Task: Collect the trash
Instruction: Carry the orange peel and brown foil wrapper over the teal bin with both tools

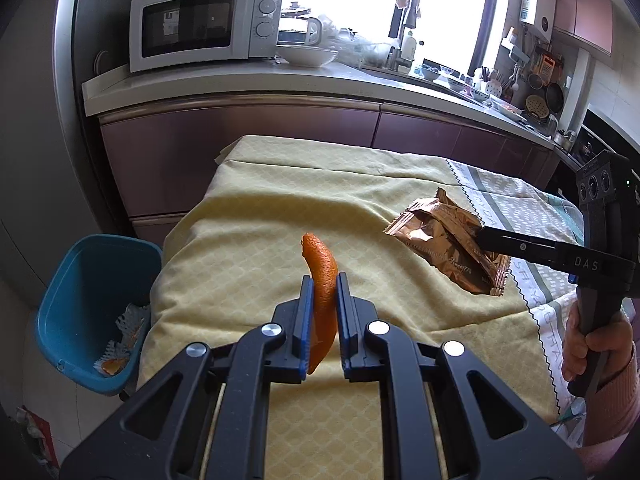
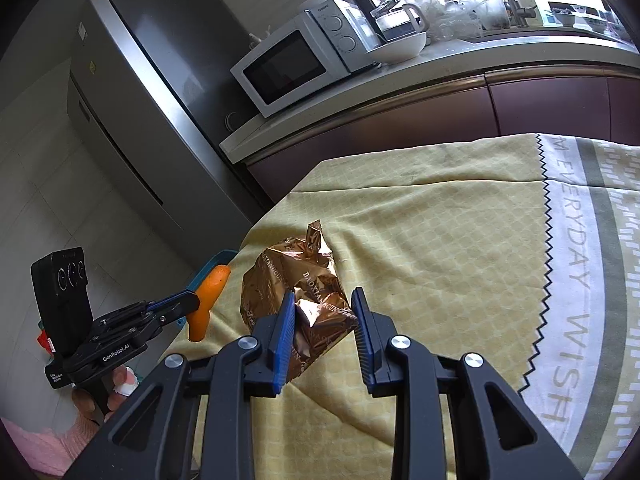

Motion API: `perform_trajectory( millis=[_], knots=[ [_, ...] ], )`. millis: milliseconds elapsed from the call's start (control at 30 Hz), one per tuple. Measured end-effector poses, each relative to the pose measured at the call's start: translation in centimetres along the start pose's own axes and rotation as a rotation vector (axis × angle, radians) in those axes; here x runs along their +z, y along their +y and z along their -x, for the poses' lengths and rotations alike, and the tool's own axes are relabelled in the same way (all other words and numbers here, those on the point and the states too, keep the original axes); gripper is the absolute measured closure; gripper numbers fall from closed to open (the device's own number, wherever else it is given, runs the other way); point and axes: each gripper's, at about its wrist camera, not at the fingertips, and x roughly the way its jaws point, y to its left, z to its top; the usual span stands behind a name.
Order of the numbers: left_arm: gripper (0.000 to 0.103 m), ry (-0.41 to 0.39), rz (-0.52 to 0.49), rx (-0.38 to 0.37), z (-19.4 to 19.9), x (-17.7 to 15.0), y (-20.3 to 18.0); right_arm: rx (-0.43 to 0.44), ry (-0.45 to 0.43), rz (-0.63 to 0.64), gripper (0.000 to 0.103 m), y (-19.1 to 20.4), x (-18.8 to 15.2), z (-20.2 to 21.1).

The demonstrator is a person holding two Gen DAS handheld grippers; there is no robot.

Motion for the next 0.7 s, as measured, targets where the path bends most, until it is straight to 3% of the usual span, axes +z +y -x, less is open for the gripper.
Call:
perform_trajectory(
  millis=[700],
  knots=[
    [0.091, -0.044, 0.072, 0.055, 3.9, -1.8, 4.5, 0.061, 0.048, 0.059, 0.076, 5.8, -0.4, -3.9]
  ],
)
